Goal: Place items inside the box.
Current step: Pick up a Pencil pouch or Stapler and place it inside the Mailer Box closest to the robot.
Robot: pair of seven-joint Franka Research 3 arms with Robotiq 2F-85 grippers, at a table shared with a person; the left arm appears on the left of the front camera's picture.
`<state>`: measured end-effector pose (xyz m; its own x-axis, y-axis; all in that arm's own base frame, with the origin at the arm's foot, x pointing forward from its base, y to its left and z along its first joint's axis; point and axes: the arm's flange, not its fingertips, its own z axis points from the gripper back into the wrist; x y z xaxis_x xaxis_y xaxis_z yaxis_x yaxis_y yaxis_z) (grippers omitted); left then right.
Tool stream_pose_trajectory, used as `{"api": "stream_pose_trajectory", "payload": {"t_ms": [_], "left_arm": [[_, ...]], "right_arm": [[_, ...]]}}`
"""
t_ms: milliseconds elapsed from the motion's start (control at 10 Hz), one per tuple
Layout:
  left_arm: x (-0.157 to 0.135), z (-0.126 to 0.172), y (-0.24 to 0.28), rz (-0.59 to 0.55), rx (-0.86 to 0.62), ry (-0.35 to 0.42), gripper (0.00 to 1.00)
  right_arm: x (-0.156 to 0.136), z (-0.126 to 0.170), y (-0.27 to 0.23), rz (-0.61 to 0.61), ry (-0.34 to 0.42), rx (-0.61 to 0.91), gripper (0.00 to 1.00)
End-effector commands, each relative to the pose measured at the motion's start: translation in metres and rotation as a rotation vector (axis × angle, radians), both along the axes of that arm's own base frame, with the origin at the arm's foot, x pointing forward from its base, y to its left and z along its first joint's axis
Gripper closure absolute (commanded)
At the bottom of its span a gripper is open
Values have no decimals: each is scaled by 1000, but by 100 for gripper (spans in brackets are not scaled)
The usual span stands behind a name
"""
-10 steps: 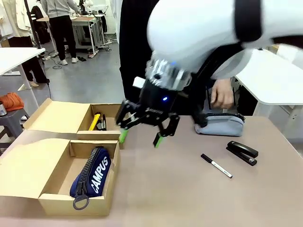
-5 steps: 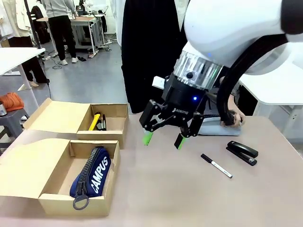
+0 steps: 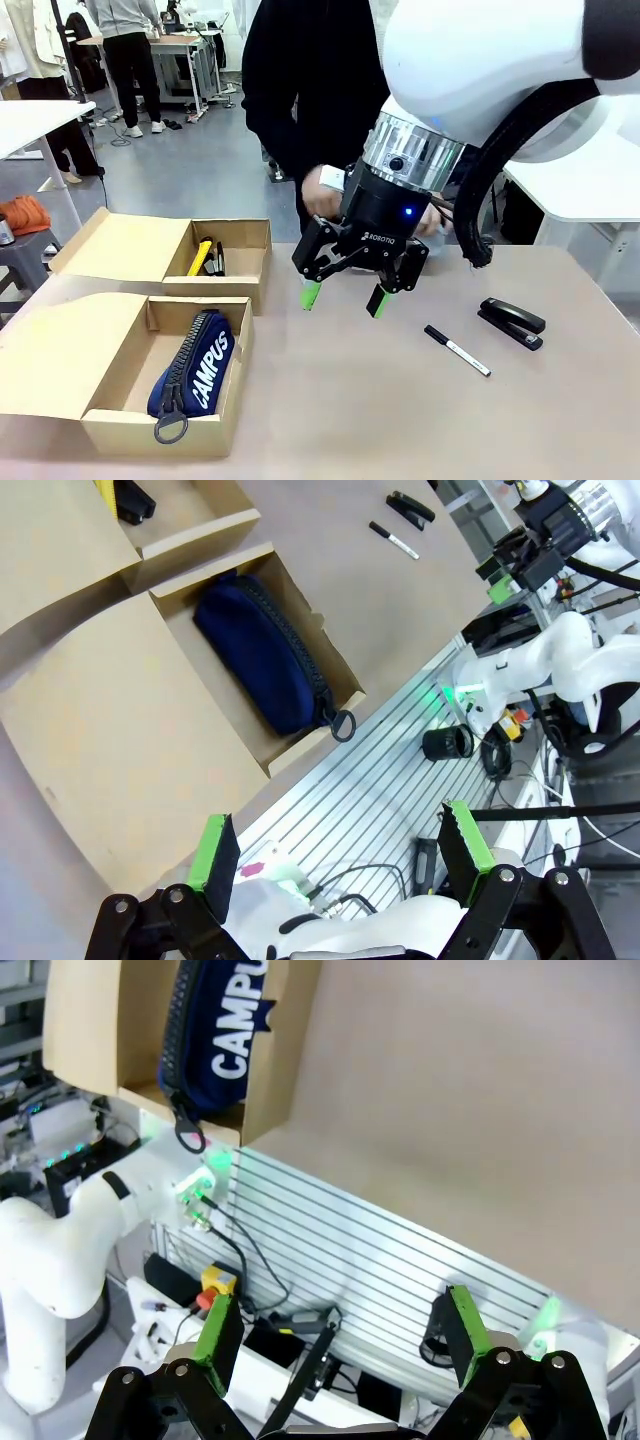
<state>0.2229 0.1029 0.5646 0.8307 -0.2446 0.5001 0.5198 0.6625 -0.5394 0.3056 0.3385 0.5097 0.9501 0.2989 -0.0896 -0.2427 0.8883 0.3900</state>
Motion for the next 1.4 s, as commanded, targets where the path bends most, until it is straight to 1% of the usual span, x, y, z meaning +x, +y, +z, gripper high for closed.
{"api": "stream_pose_trajectory", "payload": {"t_ms": [0,100,200,400,500,600,700,800,900,1000,1100,1200,1300], "left_arm": [[0,-1,-2,7,-8,-10,0],[0,-1,-2,7,-8,-10,0],[0,-1,-2,7,-8,-10,0],[0,-1,-2,7,-8,-10,0],[0,-1,-2,7,-8,-10,0],[0,-1,-2,7,-8,-10,0],[0,-1,-2,7,-8,-10,0],[0,-1,-2,7,-8,-10,0],[0,-1,-2,7,-8,-10,0],[0,-1,-2,7,-8,-10,0],[0,-1,-2,7,-8,-10,0],[0,-1,-2,7,-8,-10,0],[0,-1,-2,7,-8,-10,0]], "right_arm": [[0,1,-7,23,-16,-5,0],[0,0,-8,23,-18,-12,0],[2,1,-16,-7,-24,-14,0],[8,8,-58,-105,-19,84,0],[6,9,-77,-130,-17,112,0],[1,11,-105,-177,-21,122,0],[-6,19,-145,-232,-37,215,0],[-13,24,-197,-342,-65,338,0],[-19,22,-243,-453,-90,422,0],[-26,14,-293,-535,-109,545,0],[-34,-6,-343,-598,-102,697,0],[-44,-31,-379,-662,-79,783,0],[-59,-59,-406,-652,-69,888,0]]}}
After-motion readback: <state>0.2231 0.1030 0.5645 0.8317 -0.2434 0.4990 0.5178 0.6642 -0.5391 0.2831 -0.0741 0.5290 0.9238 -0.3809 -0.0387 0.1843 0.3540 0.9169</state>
